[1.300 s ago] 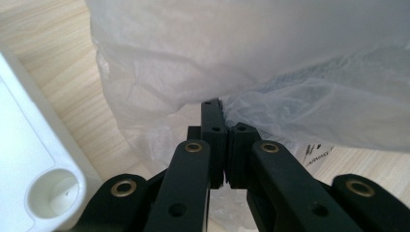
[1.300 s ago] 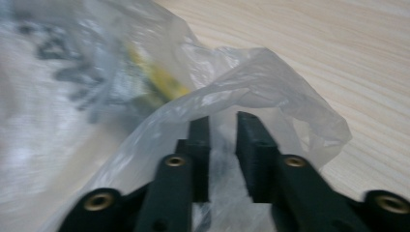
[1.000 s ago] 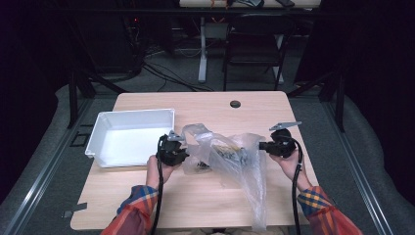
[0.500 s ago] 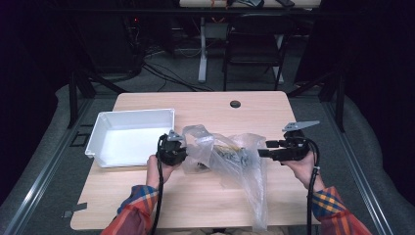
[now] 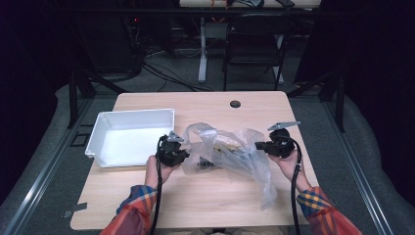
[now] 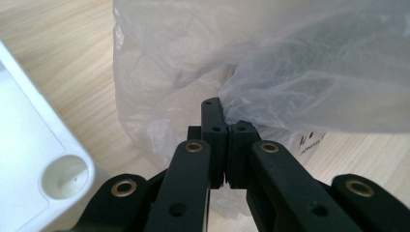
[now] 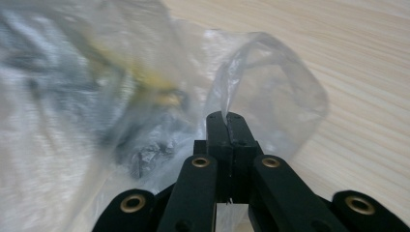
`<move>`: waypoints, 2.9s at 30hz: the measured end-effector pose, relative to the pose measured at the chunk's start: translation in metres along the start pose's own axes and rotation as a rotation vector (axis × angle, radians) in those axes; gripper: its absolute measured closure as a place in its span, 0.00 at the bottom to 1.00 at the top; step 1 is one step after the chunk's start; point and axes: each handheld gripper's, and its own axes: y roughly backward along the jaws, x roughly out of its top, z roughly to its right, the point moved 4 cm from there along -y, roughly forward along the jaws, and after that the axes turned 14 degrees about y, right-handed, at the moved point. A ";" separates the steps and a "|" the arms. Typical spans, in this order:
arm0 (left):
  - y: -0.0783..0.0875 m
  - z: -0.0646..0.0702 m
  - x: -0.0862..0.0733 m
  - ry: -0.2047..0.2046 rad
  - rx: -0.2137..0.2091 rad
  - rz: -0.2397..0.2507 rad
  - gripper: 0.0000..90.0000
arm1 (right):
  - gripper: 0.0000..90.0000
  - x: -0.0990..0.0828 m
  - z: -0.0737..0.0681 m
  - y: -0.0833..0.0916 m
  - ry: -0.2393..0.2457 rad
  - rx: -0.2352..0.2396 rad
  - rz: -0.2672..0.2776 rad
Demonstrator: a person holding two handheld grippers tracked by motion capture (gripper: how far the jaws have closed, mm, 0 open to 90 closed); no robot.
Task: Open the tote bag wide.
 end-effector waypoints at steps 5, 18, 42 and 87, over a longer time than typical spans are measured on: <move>0.002 0.000 -0.002 -0.009 -0.015 -0.033 0.99 | 1.00 -0.014 0.023 -0.003 -0.038 -0.083 -0.036; 0.007 0.000 -0.010 -0.044 0.020 -0.110 0.95 | 1.00 -0.029 0.037 -0.007 -0.059 -0.129 -0.077; 0.043 0.037 -0.007 -0.183 -0.051 -0.048 0.47 | 1.00 -0.013 0.019 0.001 -0.031 -0.047 0.010; 0.003 0.036 -0.011 -0.067 0.066 -0.082 0.93 | 1.00 -0.008 0.014 0.000 -0.017 -0.036 0.016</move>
